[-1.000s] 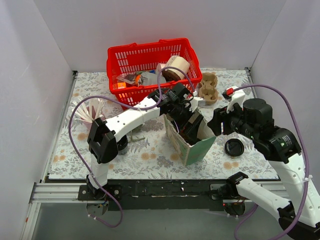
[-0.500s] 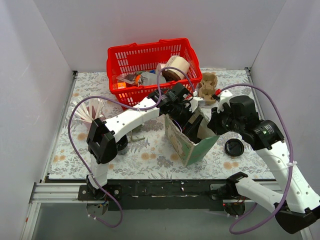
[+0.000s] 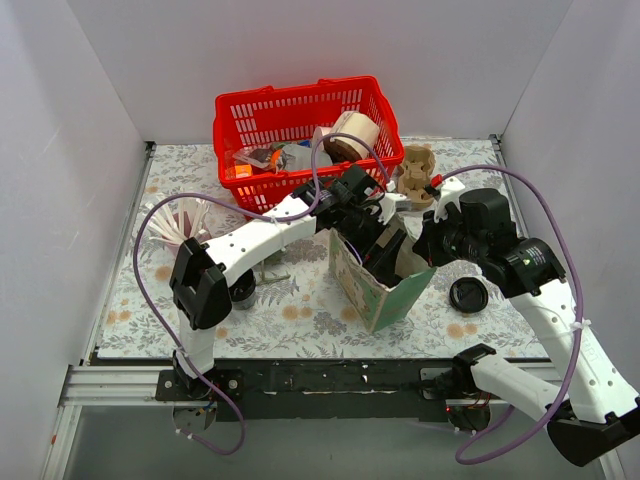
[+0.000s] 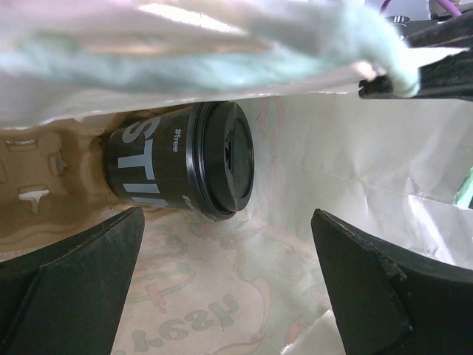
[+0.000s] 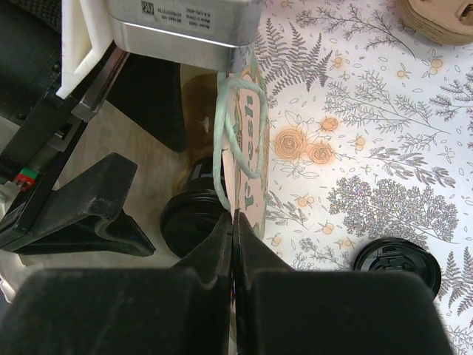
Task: Pack the takeout coffee
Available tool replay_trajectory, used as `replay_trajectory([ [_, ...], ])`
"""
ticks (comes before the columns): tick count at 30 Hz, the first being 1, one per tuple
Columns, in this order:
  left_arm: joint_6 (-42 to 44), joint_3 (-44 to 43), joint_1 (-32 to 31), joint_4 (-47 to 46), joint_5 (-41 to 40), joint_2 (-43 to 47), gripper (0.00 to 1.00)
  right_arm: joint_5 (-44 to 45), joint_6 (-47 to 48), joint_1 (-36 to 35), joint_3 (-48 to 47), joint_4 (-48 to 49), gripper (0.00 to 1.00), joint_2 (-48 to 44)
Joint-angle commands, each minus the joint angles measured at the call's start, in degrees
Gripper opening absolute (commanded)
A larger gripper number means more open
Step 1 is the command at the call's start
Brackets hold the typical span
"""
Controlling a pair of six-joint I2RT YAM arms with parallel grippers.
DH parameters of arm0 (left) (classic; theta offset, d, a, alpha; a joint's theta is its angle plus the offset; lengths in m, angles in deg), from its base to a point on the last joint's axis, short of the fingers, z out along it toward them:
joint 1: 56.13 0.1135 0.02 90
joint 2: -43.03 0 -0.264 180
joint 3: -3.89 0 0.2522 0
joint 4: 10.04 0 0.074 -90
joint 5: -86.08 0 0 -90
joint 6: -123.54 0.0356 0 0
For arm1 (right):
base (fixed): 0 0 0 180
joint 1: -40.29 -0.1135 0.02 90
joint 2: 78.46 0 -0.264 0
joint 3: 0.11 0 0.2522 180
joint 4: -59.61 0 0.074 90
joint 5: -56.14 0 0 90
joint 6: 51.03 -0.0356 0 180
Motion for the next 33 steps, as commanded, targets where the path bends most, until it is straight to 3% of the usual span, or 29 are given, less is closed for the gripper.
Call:
replay_trajectory([
  [1,0.6,-0.5,0.2,-1.4,1.5,5.6,0.98,-1.1,0.9,0.6,-0.2,2.9,0.01,-0.5],
  [33,-2.0,-3.8,0.2,-4.2,-1.5,7.1,0.98,-2.6,3.0,0.7,-0.4,3.8,0.01,-0.1],
])
